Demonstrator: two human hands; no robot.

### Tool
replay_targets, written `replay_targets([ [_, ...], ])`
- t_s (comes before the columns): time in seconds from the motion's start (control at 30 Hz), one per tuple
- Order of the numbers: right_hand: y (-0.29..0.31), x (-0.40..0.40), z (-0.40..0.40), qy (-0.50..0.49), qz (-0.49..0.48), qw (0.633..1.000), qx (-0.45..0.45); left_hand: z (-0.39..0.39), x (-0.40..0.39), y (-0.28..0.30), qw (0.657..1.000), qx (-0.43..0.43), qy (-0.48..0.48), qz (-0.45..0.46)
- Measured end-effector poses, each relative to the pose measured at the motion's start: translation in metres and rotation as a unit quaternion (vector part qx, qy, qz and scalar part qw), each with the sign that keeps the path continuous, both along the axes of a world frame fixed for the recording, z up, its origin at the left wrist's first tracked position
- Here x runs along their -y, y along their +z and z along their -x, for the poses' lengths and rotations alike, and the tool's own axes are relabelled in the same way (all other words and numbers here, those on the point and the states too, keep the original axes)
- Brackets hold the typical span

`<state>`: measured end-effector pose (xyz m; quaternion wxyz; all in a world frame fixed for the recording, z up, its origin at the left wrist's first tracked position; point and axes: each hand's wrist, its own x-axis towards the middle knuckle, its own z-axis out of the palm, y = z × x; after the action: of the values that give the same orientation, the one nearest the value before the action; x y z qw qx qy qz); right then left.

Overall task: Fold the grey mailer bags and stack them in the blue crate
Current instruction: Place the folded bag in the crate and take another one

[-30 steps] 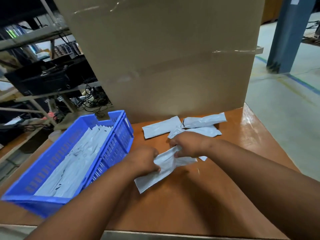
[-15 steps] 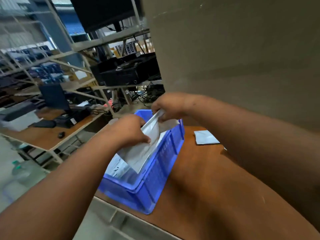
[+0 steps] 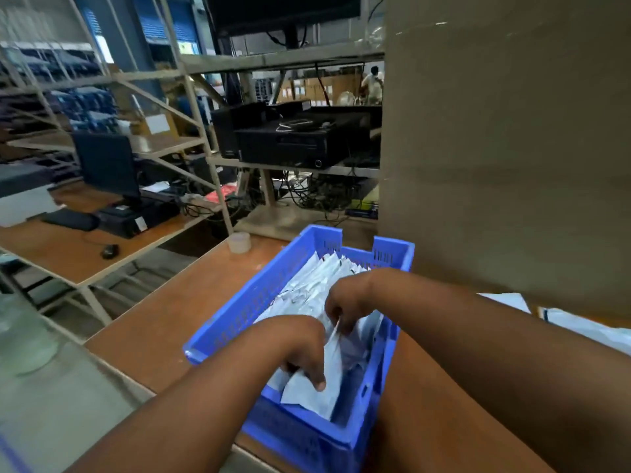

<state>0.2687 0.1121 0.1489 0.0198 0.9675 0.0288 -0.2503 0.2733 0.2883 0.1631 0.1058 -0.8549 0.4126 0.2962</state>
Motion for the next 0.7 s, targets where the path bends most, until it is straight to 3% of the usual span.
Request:
replay_targets([
  [0.2,-0.033,-0.016,-0.026,0.006,0.049,0.994,-0.094,-0.018,0.005,-0.039,0.992,0.024,-0.068,-0.102],
  [0.3,-0.05,-0.02,-0.033,-0.043,0.037,0.991,-0.118,-0.02,0.001,-0.046,0.99,0.03,-0.073,-0.116],
  [0.53,-0.059,-0.016,-0.042,-0.11,-0.035,0.992,-0.057,-0.026,-0.001,-0.028,0.982,0.07,-0.101,-0.144],
  [0.7,-0.066,-0.013,-0.04,-0.115,-0.055,0.992,-0.007,-0.017,-0.002,-0.053,0.949,0.171,-0.196,-0.177],
])
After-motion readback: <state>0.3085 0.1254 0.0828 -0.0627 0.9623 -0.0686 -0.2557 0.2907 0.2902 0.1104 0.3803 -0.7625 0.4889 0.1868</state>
